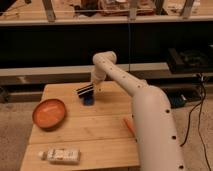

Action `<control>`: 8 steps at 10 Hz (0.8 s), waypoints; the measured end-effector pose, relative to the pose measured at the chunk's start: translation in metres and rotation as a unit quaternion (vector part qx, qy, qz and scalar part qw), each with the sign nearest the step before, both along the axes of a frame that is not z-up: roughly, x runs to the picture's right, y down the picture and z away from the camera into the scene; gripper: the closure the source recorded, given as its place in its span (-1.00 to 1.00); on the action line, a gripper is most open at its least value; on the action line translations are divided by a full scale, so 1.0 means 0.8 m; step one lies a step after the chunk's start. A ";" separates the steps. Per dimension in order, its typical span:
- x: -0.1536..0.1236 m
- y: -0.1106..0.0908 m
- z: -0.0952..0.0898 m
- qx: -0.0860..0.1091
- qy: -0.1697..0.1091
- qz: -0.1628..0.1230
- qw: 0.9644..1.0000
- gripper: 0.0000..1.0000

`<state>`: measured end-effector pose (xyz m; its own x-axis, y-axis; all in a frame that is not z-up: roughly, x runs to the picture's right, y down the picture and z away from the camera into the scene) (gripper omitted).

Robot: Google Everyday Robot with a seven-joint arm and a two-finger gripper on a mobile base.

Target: Place the eraser on the white sponge

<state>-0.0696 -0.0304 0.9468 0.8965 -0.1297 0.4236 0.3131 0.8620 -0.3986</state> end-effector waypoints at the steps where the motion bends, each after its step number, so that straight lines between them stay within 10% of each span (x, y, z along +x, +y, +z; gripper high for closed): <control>1: -0.001 0.000 0.000 0.000 -0.001 -0.002 1.000 0.78; 8: 0.001 -0.002 0.002 0.000 -0.005 -0.012 1.000 0.78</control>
